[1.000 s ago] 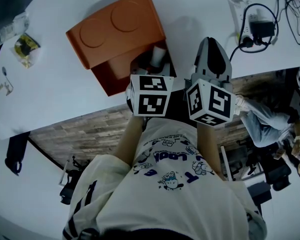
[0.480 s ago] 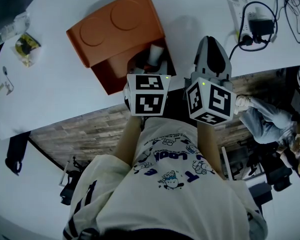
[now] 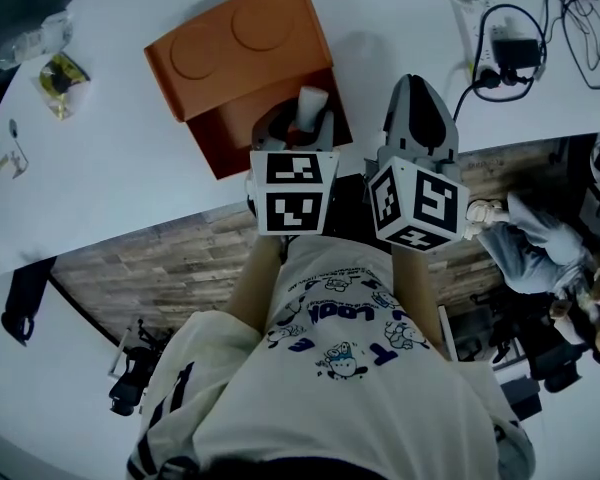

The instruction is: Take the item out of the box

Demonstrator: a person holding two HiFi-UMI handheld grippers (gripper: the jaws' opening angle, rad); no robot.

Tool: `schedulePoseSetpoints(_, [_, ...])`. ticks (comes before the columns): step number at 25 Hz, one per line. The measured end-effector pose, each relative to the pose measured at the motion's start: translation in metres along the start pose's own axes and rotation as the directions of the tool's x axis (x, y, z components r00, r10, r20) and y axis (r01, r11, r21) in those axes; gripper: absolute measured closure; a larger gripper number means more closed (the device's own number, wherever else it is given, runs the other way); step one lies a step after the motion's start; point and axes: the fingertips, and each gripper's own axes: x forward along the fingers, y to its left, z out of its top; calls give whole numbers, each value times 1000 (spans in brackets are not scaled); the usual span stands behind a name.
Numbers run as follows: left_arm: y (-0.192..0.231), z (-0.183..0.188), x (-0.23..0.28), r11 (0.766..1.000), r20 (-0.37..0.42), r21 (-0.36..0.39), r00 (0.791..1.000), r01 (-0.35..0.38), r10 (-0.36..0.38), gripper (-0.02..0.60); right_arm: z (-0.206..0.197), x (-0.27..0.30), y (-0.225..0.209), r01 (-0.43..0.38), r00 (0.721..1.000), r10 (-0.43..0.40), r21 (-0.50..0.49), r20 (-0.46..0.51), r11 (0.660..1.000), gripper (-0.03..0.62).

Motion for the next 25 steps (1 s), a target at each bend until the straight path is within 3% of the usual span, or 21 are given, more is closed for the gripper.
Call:
schedulePoseSetpoints(14, [-8, 6, -47, 1000, 134, -14, 991, -27, 29, 400, 16, -40, 21, -50, 996, 53, -39, 69, 998, 546])
schedulePoseSetpoints(25, [-9, 19, -95, 998, 262, -26, 963, -64, 69, 400, 39, -75, 45, -103, 982, 115, -86, 149, 991, 546])
